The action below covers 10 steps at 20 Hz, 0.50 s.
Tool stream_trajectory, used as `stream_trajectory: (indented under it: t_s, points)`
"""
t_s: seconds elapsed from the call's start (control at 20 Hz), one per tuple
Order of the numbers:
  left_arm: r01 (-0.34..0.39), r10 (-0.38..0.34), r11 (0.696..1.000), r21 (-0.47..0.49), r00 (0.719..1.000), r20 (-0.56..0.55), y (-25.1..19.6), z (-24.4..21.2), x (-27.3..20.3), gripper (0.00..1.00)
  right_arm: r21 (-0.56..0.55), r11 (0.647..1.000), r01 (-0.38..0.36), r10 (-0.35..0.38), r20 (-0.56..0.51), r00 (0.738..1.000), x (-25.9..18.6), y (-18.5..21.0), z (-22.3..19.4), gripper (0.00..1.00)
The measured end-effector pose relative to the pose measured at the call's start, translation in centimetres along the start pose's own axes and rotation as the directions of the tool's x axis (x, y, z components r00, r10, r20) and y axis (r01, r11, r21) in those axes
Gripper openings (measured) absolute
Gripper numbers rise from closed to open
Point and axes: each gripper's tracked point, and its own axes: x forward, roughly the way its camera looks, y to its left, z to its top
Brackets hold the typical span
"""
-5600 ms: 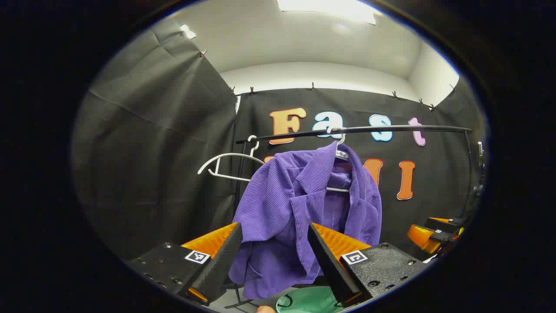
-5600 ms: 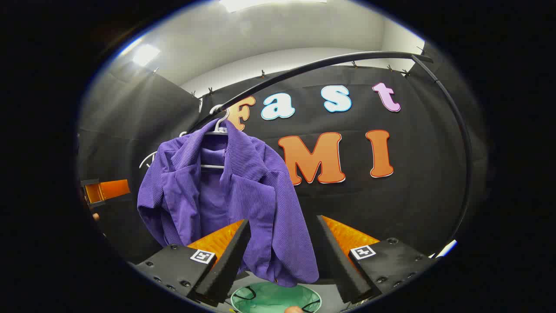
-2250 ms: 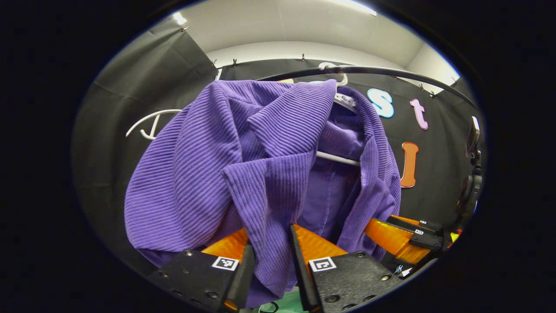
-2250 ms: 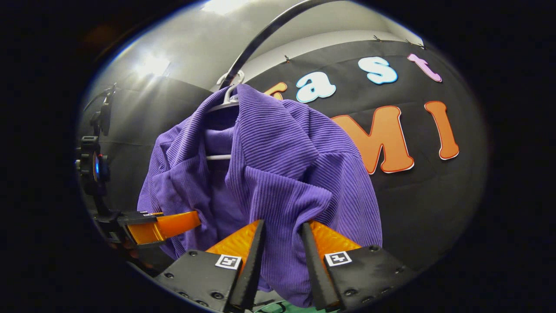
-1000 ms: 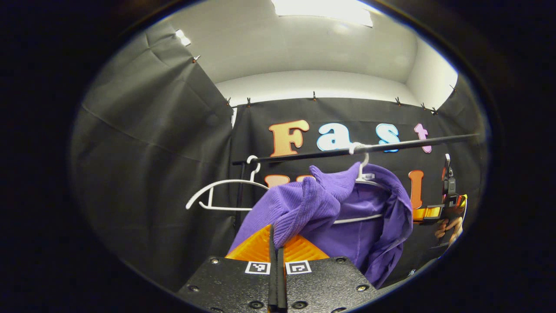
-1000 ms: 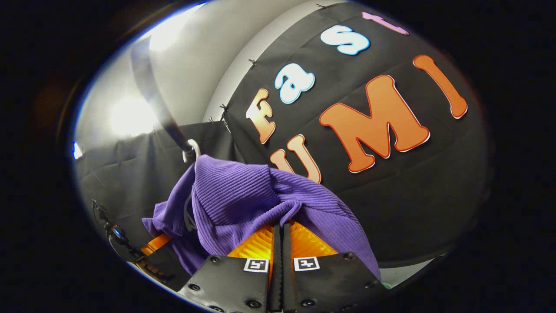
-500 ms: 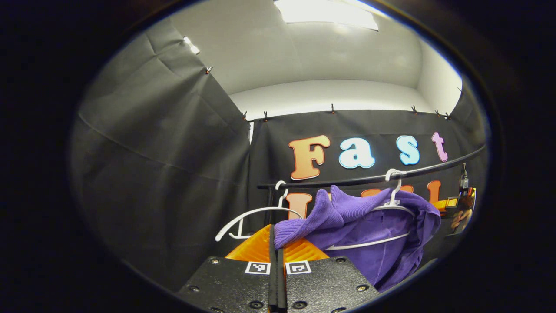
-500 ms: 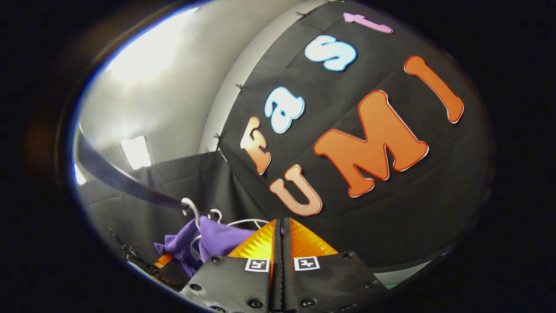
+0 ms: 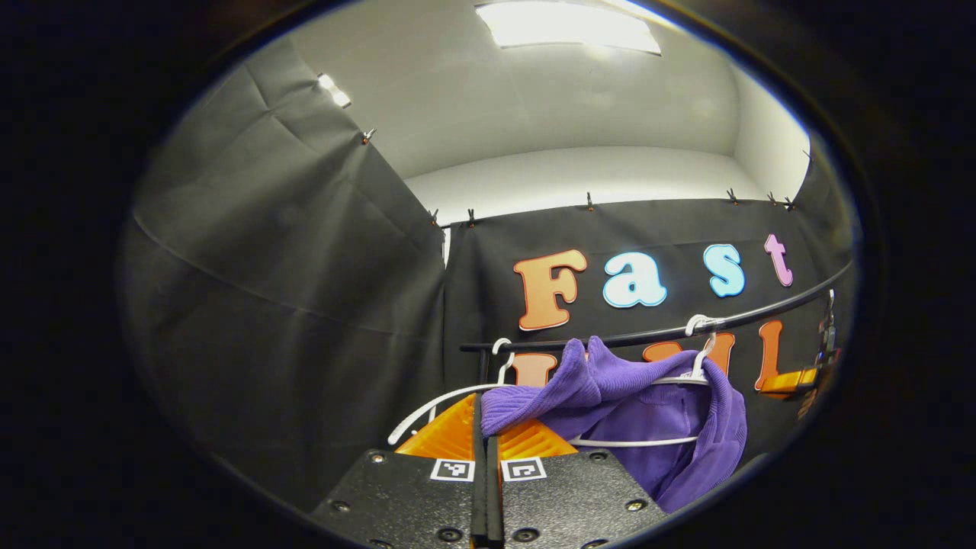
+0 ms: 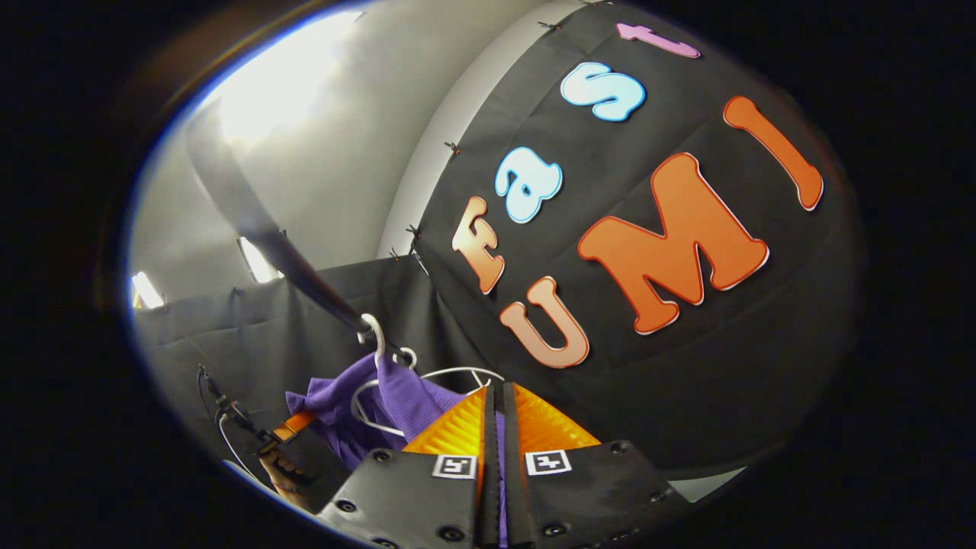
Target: Grasp the clothes on the hanger with both hands and then place them into the laundry hamper below.
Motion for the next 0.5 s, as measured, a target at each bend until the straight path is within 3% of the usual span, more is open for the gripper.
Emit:
stream_trajectory:
  t_s: [0.05,0.2,0.25,0.3,0.45,0.5]
  points:
    - [0.003,-0.003,1.0,-0.002,1.0,-0.004,0.0,0.0,-0.2,0.0,0.002,1.0,-0.013,0.014,-0.032,0.999,0.0,0.2,-1.8,0.18]
    - [0.012,-0.012,1.0,0.003,1.0,-0.02,0.1,-0.1,-0.2,0.0,-0.01,0.999,-0.052,0.051,-0.108,0.993,-0.7,0.7,-5.8,0.18]
    - [0.014,-0.014,1.0,0.008,1.0,-0.022,0.1,-0.1,-0.2,0.0,-0.027,0.998,-0.058,0.054,-0.125,0.991,-0.9,0.8,-6.9,0.39]
    - [0.016,-0.016,1.0,0.014,1.0,-0.024,0.2,0.0,-0.3,0.0,-0.049,0.997,-0.064,0.056,-0.138,0.989,-1.4,0.8,-7.9,0.39]
    - [0.02,-0.019,1.0,0.019,1.0,-0.025,0.1,0.1,-0.2,0.0,-0.157,0.988,-0.008,-0.019,-0.167,0.986,-2.1,-0.7,-11.3,0.77]
    - [0.021,-0.02,1.0,0.018,0.999,-0.025,0.1,0.1,-0.3,0.0,-0.19,0.982,0.017,-0.051,-0.177,0.983,-2.1,-1.3,-12.3,0.66]
